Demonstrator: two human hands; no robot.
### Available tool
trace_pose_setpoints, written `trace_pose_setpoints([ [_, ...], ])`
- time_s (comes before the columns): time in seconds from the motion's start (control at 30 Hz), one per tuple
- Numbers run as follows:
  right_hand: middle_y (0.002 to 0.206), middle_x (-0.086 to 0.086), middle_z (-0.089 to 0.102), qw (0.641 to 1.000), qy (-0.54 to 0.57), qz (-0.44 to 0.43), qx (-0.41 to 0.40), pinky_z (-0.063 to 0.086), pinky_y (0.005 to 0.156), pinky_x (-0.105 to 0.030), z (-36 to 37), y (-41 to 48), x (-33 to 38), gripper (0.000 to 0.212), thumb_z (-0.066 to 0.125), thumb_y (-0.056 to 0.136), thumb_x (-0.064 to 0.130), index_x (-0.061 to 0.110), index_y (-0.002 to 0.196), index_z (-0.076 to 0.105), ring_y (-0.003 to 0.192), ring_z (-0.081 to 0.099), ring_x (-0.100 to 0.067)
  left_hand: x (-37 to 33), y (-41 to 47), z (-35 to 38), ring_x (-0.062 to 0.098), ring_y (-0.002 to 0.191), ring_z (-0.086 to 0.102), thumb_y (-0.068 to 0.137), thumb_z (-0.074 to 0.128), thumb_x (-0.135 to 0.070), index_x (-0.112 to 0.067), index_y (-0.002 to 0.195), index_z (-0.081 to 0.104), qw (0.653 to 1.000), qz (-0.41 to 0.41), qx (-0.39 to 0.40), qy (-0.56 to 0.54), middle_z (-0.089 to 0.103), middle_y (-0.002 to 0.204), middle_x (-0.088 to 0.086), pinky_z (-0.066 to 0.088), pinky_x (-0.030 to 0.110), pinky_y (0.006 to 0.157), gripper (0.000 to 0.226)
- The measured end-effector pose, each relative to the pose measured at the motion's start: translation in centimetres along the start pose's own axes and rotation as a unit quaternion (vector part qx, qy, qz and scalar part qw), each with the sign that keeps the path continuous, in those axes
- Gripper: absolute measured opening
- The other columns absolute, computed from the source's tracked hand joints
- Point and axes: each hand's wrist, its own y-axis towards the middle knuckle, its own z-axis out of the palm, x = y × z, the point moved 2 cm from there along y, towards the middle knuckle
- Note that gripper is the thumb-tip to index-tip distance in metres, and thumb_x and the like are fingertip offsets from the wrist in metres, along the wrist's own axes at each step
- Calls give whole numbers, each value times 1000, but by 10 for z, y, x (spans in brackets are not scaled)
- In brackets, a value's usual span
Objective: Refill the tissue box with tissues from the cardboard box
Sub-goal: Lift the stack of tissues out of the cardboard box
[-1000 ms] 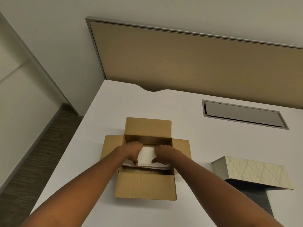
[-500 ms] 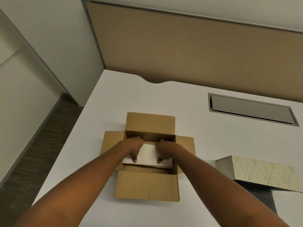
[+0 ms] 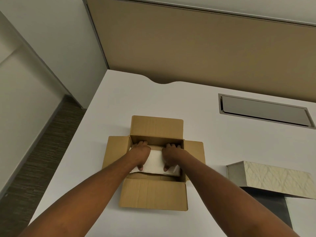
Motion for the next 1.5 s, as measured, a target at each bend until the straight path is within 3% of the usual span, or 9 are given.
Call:
trace_pose_setpoints([
  [0.2,155,-21,22,1000,30,7,1,32,114,-49,4,-3,4,94,76,79,34,4,148,21,137,31,-39,-2,-6,6,33,135,30,67,84,-18,-5,135,36,1000,-16,-2,3,27,148,16,29,44,114,84],
  [0.37,137,-17,51,996,89,1,-14,46,102,-42,8,-5,4,84,81,74,29,4,140,34,120,54,-33,-2,-8,8,30,126,45,67,84,-24,-6,133,36,1000,-4,4,25,46,137,15,31,43,111,83],
  [0.53,131,-11,57,991,134,-9,-17,50,97,-38,10,-6,-5,82,86,67,32,11,133,43,114,58,-29,13,-14,1,25,126,44,67,83,-30,-14,134,37,997,52,-21,-58,47,140,8,33,35,108,83],
  [0.63,128,-10,58,991,131,-25,-11,50,93,-35,10,-5,-7,79,85,67,37,12,131,46,110,58,-26,20,-18,-2,22,122,47,67,83,-28,-15,132,40,992,78,-11,-97,49,138,5,41,33,101,79],
  [1.03,126,-7,60,987,139,-77,17,51,90,-34,3,1,-14,80,87,61,43,15,128,50,110,57,-24,25,-11,-5,19,111,47,62,85,-30,-15,123,45,989,89,25,-118,47,128,5,45,30,92,74],
  [1.23,122,-2,49,970,164,-178,0,47,87,-30,-5,-12,-17,73,80,64,53,22,125,53,107,48,-18,28,-14,-3,16,111,51,61,85,-31,-20,125,46,976,105,5,-189,52,128,2,42,24,86,75],
  [1.33,112,3,53,960,201,-192,-3,50,84,-27,-12,-20,-21,66,79,68,51,18,120,56,101,51,-15,30,-18,-3,14,110,50,60,85,-34,-23,125,48,968,106,-28,-226,53,125,-2,43,24,87,75],
  [1.5,116,-5,59,954,225,-197,18,50,84,-28,-18,-25,-21,62,78,73,45,14,121,55,105,56,-21,33,-23,-5,11,107,51,58,86,-31,-26,122,50,959,101,-43,-262,54,121,-5,46,25,87,74],
])
